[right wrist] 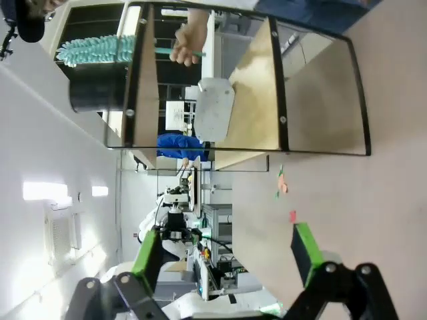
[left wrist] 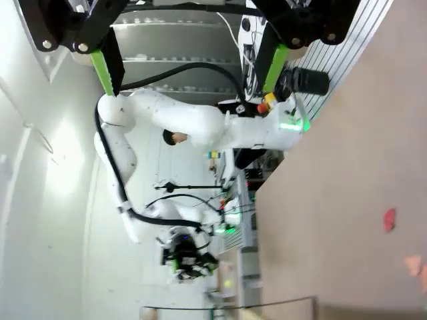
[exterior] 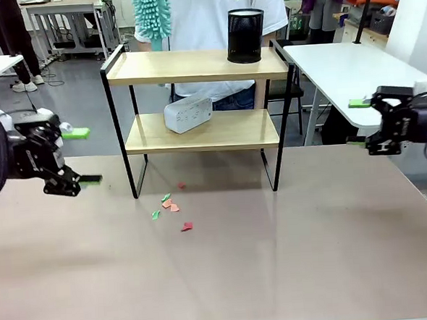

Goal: Clean the shelf.
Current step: Hand the Duster back to the human.

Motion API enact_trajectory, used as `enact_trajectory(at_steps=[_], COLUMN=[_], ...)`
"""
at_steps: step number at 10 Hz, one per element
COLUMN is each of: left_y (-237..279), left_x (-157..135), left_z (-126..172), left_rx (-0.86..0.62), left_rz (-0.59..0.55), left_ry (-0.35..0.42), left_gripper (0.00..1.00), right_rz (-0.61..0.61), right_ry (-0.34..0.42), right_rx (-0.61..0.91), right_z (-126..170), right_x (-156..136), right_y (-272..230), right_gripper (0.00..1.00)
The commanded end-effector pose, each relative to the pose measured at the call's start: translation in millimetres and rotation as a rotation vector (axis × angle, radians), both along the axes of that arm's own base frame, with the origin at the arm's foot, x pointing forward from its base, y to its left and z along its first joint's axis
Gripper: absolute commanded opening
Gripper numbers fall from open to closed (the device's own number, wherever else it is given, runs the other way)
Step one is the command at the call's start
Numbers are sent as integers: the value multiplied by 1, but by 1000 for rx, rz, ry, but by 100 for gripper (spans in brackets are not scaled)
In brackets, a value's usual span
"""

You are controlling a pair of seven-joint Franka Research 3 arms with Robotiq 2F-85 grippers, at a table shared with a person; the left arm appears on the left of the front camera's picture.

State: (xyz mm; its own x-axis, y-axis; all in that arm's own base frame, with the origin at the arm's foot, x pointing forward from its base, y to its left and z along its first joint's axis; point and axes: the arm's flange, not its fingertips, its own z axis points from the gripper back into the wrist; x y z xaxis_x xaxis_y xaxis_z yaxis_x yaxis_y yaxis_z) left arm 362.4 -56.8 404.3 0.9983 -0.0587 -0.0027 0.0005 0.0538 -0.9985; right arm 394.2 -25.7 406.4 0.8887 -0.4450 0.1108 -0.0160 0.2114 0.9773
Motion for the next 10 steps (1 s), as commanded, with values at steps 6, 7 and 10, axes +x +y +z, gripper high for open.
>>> enact_trajectory(at_steps=[6,7,10], left_y=[3,3,3], left_x=[-1,-1,-1], left_z=[11,11,11], left_rx=[-41,-41,-41], left_rz=[12,12,12], left_ry=[-39,-39,-39], left_gripper=[100,100,100], right_rz=[-8,-8,-8], right_ry=[-23,-23,-23], right_rx=[-7,-7,-7], right_z=[9,9,9], right_x=[-5,-5,-5], right_y=[-14,-14,-14], right_gripper=[100,100,100])
